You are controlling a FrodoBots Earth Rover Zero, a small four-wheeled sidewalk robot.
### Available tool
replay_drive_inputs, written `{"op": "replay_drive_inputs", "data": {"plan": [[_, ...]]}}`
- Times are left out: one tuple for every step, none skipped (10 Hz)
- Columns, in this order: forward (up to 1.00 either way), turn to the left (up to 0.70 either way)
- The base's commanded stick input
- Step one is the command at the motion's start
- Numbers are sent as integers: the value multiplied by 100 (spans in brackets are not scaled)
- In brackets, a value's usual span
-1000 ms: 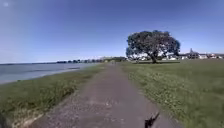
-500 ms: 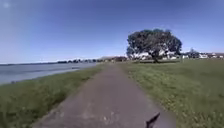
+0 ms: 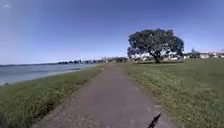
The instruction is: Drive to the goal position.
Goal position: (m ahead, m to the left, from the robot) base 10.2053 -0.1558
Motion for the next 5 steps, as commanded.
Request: {"op": "replay_drive_inputs", "data": {"plan": [[70,0],[70,0],[70,0],[70,0],[70,0]]}}
